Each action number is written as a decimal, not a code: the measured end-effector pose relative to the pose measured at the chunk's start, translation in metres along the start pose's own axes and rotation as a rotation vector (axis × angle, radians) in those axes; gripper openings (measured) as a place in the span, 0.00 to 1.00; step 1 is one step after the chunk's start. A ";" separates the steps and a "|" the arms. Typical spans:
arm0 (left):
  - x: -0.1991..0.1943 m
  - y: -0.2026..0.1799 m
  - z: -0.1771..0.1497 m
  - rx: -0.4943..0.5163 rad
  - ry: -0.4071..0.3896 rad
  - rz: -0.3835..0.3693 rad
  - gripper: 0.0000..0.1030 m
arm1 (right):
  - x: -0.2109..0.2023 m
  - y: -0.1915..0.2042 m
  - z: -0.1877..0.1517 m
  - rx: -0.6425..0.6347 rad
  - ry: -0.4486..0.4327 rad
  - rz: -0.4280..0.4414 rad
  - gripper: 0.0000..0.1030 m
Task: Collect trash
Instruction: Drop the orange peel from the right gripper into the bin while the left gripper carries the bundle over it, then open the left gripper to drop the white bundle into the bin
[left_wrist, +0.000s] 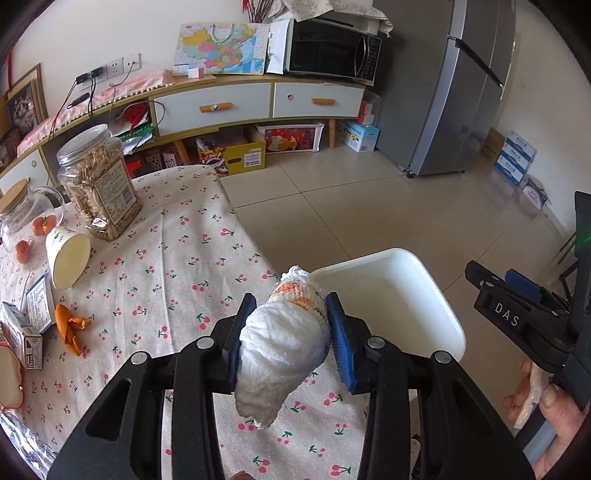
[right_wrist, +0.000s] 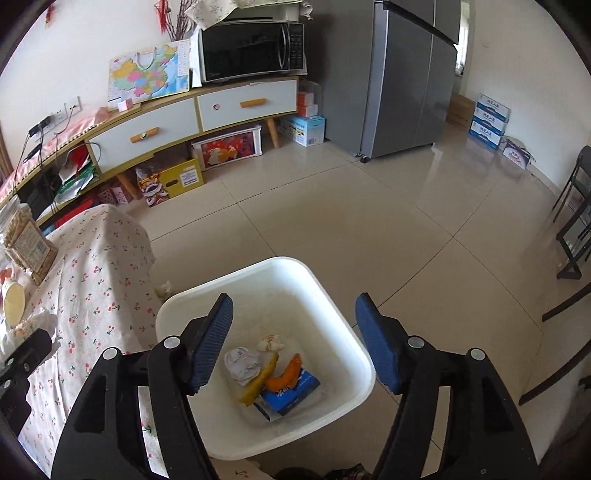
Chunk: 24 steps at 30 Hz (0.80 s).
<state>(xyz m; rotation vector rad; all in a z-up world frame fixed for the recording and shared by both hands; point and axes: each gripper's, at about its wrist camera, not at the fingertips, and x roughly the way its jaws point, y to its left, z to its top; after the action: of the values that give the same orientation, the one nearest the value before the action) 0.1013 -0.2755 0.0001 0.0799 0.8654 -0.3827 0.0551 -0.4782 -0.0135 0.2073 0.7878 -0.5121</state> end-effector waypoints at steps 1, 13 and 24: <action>0.002 -0.006 0.002 0.007 0.000 -0.004 0.38 | 0.000 -0.005 0.001 0.014 -0.007 -0.015 0.71; 0.031 -0.059 0.012 0.041 0.042 -0.071 0.39 | 0.007 -0.044 0.011 0.107 -0.007 -0.097 0.82; 0.039 -0.063 0.006 0.060 0.073 -0.039 0.69 | 0.003 -0.037 0.012 0.113 -0.024 -0.102 0.88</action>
<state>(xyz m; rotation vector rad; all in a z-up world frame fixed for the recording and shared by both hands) 0.1060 -0.3472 -0.0197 0.1328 0.9286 -0.4448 0.0448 -0.5156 -0.0072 0.2661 0.7496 -0.6549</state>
